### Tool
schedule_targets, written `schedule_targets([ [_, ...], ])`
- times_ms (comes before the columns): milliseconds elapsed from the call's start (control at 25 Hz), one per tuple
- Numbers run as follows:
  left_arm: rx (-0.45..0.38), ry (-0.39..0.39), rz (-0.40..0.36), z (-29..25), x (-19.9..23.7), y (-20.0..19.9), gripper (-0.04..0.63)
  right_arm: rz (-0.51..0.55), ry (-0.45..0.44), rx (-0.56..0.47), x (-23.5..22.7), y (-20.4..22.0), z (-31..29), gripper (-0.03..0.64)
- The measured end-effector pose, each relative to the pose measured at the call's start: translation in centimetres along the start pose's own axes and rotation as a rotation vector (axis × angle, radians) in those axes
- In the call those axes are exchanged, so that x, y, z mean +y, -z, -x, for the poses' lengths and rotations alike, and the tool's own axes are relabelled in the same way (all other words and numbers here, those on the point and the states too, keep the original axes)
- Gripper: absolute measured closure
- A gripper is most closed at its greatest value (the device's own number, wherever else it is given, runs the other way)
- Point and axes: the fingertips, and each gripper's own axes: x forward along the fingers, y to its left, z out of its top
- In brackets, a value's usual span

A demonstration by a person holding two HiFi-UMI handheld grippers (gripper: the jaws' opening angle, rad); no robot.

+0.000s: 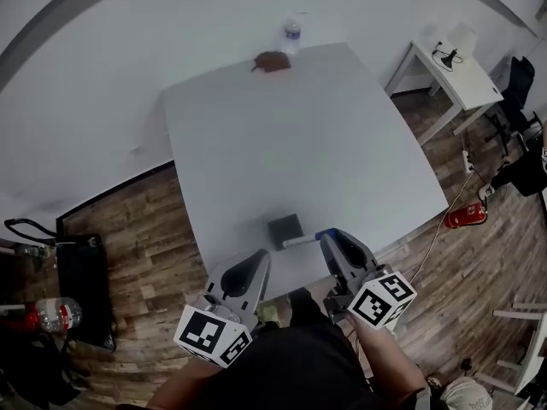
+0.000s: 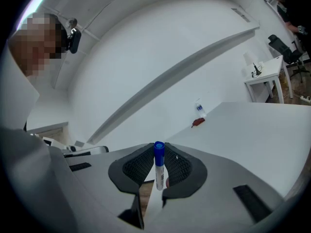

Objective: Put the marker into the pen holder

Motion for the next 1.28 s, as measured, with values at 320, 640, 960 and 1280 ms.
schedule_targets([
  [320, 0.055, -0.065, 0.047, -2.5, 2.3, 2.0, 0.589, 0.029, 0.012, 0.174, -4.3, 5.0, -4.4, 0.546],
  [640, 0.097, -0.104, 0.092, -4.2, 4.0, 3.9, 0.589, 0.122, 0.024, 0.296, -6.8, 9.6, -7.0, 0.546],
  [960, 0.128, -0.135, 0.134, -4.7, 5.2, 5.4, 0.589, 0.188, 0.036, 0.414, -8.1, 13.7, -8.7, 0.546],
  [1280, 0.139, -0.152, 0.159, -4.7, 6.4, 6.6, 0.589, 0.268, 0.052, 0.498, -8.2, 16.4, -9.7, 0.546],
])
